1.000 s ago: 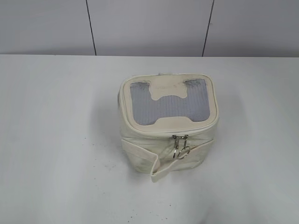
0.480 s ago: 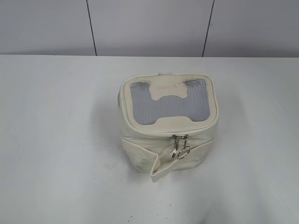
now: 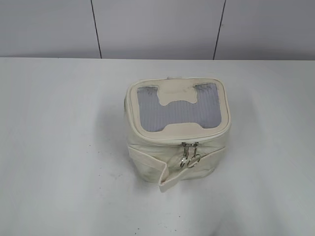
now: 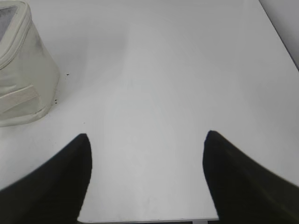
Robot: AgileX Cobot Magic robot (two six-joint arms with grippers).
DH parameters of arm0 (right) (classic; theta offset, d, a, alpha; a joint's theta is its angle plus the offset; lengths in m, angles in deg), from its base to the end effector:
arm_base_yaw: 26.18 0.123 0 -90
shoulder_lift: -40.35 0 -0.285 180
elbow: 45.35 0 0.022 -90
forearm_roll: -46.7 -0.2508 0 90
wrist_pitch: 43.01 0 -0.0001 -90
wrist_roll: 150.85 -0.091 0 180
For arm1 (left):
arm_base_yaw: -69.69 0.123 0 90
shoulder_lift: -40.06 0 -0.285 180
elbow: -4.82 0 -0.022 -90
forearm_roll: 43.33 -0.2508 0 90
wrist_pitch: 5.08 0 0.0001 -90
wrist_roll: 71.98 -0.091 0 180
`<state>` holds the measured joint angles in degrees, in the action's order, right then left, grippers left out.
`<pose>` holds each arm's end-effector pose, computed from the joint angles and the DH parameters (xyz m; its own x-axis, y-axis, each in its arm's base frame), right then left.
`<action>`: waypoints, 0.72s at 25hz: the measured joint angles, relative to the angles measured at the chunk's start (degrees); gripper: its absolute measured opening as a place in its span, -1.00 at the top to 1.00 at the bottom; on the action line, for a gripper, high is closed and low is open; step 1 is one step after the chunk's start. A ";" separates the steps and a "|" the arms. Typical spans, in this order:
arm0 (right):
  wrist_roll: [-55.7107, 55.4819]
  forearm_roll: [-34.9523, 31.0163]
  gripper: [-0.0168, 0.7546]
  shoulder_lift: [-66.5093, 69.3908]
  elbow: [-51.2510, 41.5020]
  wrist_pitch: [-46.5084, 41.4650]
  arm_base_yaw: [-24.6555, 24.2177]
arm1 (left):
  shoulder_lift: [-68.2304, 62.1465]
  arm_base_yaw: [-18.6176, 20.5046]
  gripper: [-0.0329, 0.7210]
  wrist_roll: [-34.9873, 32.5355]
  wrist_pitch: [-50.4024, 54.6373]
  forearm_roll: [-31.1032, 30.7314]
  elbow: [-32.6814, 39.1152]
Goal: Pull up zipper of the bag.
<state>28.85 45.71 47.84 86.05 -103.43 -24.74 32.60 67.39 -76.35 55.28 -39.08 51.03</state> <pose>-0.0054 0.0012 0.2776 -0.4466 0.0025 -0.8947 -0.0324 0.9993 0.0190 -0.0109 -0.0054 0.2893 -0.4016 0.0556 -0.9141 0.1148 0.9933 0.0100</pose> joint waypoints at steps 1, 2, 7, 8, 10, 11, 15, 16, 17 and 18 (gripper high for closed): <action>0.00 0.00 -0.53 0.00 0.00 0.00 0.00 | 0.00 0.31 0.20 0.00 0.00 0.00 0.00; 0.00 0.00 -0.53 0.00 0.00 0.00 0.00 | 0.00 0.78 0.20 0.00 0.00 0.00 0.00; 0.00 0.00 -0.53 0.00 0.00 0.00 0.00 | 0.00 2.20 0.20 0.00 0.00 0.00 0.00; 0.00 0.00 -0.53 0.00 0.00 0.00 0.00 | 0.00 2.20 0.20 0.00 0.00 0.00 0.00; 0.00 0.00 -0.53 0.00 0.00 0.00 0.00 | 0.00 2.20 0.20 0.00 0.00 0.00 0.00; 0.00 0.00 -0.53 0.00 0.00 0.00 0.00 | 0.00 2.20 0.20 0.00 0.00 0.00 0.00; 0.00 0.00 -0.53 0.00 0.00 0.00 0.00 | 0.00 2.20 0.20 0.00 0.00 0.00 0.00; 0.30 0.00 -0.53 0.00 0.00 0.00 0.00 | 0.00 2.20 0.20 0.00 0.00 0.00 0.00; 0.30 0.00 -0.53 0.00 0.00 0.00 0.00 | 0.00 2.20 0.20 0.00 0.00 0.00 0.00; 0.30 0.00 -0.53 0.00 0.00 0.00 0.00 | 0.00 2.20 0.20 0.00 0.00 0.00 0.00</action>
<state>29.15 45.71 47.84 86.05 -103.43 -24.74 32.60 69.58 -76.35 55.28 -39.08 51.03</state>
